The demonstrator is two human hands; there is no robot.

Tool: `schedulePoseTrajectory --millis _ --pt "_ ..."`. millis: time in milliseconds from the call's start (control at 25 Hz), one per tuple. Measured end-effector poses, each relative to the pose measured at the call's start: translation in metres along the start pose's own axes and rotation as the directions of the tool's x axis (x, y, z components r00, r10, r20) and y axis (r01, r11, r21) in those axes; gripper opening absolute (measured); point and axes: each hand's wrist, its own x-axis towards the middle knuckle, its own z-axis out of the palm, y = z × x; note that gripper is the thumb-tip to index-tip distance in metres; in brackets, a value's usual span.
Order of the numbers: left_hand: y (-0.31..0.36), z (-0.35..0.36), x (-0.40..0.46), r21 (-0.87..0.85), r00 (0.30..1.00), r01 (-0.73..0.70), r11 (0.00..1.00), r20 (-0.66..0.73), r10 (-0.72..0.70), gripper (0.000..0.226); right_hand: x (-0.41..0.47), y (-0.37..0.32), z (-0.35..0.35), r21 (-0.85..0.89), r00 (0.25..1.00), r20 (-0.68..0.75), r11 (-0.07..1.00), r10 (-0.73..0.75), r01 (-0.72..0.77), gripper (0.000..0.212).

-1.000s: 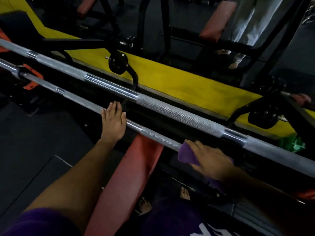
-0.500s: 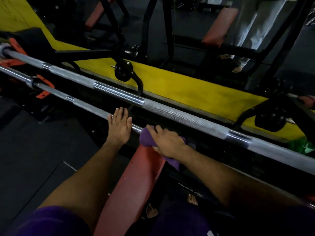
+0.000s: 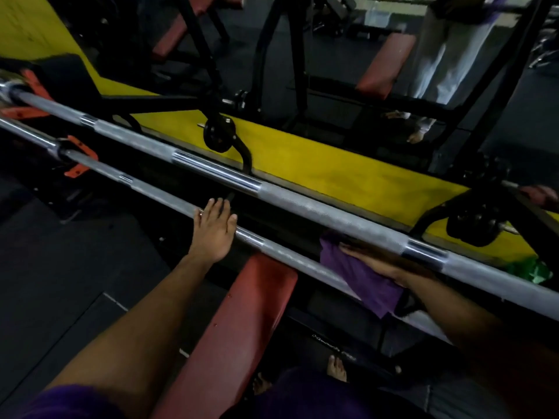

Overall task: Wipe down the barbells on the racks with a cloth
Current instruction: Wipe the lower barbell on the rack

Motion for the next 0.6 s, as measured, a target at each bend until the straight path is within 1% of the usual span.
schedulePoseTrajectory --millis 40,80,160,200,240,320,400,440,520,560,600 --pt "0.0 -0.002 0.001 0.009 1.0 0.0 1.0 0.024 0.0 0.059 -0.001 -0.008 0.004 0.073 0.999 -0.052 0.997 0.012 -0.008 0.096" --pt "0.0 -0.003 0.002 0.012 0.999 0.002 1.0 0.041 -0.002 0.058 -0.008 -0.018 0.008 0.13 0.995 -0.077 0.989 -0.058 0.067 0.088" --pt "-0.002 -0.004 0.002 0.002 0.999 0.002 1.0 0.039 -0.002 0.056 -0.025 -0.051 0.021 0.288 0.986 -0.08 0.943 -0.149 0.166 0.048" --pt "-0.003 -0.004 0.002 0.001 0.999 -0.004 1.0 0.037 0.003 0.056 -0.033 -0.06 0.027 0.373 0.983 -0.069 0.909 -0.171 0.184 0.038" --pt "-0.003 -0.003 0.002 0.007 0.999 -0.009 1.0 0.038 0.009 0.056 -0.04 -0.069 0.033 0.429 0.987 -0.062 0.889 -0.149 0.161 0.039" --pt "-0.004 -0.001 0.002 0.024 0.999 -0.015 1.0 0.044 0.014 0.056 -0.055 -0.08 0.042 0.536 0.987 -0.128 0.831 -0.099 0.153 0.05" --pt "-0.005 0.0 0.003 0.036 0.999 -0.019 0.999 0.036 0.018 0.056 -0.074 -0.071 0.059 0.685 0.986 -0.132 0.71 -0.098 0.162 0.047" --pt "-0.005 0.0 0.003 0.039 0.999 -0.022 0.999 0.035 0.021 0.057 -0.082 -0.057 0.069 0.764 0.99 -0.137 0.631 -0.044 0.133 0.047" --pt "-0.005 0.001 0.004 0.046 0.999 -0.032 0.998 0.037 0.03 0.057 -0.104 -0.034 0.096 0.888 0.987 -0.107 0.458 0.122 0.04 0.046" --pt "-0.005 0.001 0.004 0.054 0.999 -0.032 0.998 0.035 0.03 0.058 -0.112 -0.023 0.111 0.93 0.974 -0.085 0.369 0.211 0.002 0.044" --pt "-0.005 0.0 0.004 0.061 0.999 -0.031 0.998 0.036 0.028 0.058 -0.118 -0.012 0.124 0.961 0.958 -0.084 0.276 0.275 0.005 0.042"
